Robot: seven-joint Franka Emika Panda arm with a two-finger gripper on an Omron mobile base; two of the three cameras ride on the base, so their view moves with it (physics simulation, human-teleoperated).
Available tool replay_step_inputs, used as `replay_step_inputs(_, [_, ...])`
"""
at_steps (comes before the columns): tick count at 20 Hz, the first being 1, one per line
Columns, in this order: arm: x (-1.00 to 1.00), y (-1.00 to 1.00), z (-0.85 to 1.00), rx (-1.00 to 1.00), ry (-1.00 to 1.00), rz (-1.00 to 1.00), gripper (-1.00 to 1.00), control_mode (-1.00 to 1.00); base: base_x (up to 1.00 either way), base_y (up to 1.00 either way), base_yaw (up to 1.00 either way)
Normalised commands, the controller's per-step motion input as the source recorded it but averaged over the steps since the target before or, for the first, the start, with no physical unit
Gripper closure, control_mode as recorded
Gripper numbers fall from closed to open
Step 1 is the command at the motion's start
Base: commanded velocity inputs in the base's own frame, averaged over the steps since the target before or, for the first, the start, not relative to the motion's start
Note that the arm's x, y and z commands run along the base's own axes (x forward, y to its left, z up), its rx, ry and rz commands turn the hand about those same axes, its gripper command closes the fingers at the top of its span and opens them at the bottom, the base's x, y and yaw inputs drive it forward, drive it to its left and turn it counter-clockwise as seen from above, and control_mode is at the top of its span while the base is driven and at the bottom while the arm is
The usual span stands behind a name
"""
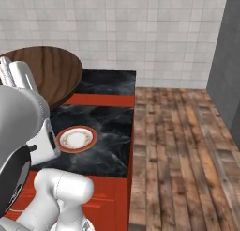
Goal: Move the bowls from the cabinet to the plates on the dining table.
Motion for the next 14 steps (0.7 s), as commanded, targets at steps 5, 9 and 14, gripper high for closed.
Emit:
replay_step_inputs(5, [0.0,0.0,0.0,0.0,0.0,0.0,1.0,1.0,0.5,0.0,-0.12])
replay_step_inputs(9, [0.0,0.0,0.0,0.0,0.0,0.0,1.0,1.0,0.44,0.14,-0.08])
replay_step_inputs(14, [0.0,0.0,0.0,0.0,0.0,0.0,1.0,1.0,0.27,0.0,0.0])
